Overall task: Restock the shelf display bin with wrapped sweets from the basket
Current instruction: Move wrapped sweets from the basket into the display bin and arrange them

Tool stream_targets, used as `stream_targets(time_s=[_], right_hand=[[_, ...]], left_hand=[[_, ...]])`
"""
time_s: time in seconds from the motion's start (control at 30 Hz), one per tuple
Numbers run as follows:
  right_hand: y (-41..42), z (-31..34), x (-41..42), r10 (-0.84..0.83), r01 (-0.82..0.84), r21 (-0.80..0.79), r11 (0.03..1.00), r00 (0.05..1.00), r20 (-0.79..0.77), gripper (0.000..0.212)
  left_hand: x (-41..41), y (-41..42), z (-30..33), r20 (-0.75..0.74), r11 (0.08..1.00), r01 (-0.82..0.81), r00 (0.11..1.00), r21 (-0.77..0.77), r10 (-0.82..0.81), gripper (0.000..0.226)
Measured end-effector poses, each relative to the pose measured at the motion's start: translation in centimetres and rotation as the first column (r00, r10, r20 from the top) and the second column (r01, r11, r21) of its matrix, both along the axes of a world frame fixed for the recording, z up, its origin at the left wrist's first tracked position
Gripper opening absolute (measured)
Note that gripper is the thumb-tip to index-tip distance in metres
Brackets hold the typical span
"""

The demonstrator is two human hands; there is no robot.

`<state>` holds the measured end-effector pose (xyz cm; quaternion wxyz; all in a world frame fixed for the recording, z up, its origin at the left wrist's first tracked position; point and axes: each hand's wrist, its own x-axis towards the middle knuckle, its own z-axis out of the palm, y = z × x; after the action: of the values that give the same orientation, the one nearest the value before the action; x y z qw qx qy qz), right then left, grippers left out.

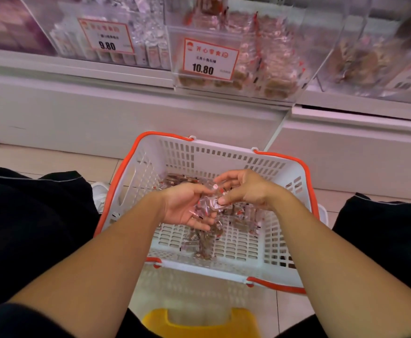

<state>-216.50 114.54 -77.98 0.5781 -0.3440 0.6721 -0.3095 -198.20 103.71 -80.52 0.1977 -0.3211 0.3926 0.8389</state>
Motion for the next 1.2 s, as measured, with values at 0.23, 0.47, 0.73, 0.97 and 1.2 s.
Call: stream_targets(time_s=[0.23, 0.47, 0.73, 0.97, 1.2], right_hand=[[-0.7, -0.6, 1.7, -0.001, -0.022, -0.141, 0.990, 0.987, -0.162, 0.054], [1.4, -11.5, 4.5, 0.147, -0.003, 0.350, 0.937, 0.911, -0.386, 0.058], [1.5, -17.7, 6.7, 0.124, 0.146, 0.380, 0.913, 0.790, -0.600, 0.096], [0.8, -13.5, 4.9, 0.370, -0.093, 0.569, 0.817, 0.842, -0.393, 0.010], [-2.6, 4.3, -2.2, 0.272, -0.261, 0.162, 0.952, 0.961, -0.053, 0.020]], left_hand=[[0.5, 0.2, -0.2, 0.065, 0.997, -0.035, 0.997, -0.062, 0.039, 0.043], [2.7, 1.1, -3.8, 0.220, 0.955, -0.204, 0.943, -0.216, 0.251, 0.009], [1.9, 1.4, -4.2, 0.135, 0.939, -0.332, 0.930, -0.085, 0.341, 0.026], [0.8, 1.1, -4.0, 0.145, 0.927, -0.374, 0.918, 0.004, 0.369, 0.025], [-2.4, -0.3, 1.2, -0.040, 0.930, -0.367, 0.929, 0.007, 0.367, 0.032]])
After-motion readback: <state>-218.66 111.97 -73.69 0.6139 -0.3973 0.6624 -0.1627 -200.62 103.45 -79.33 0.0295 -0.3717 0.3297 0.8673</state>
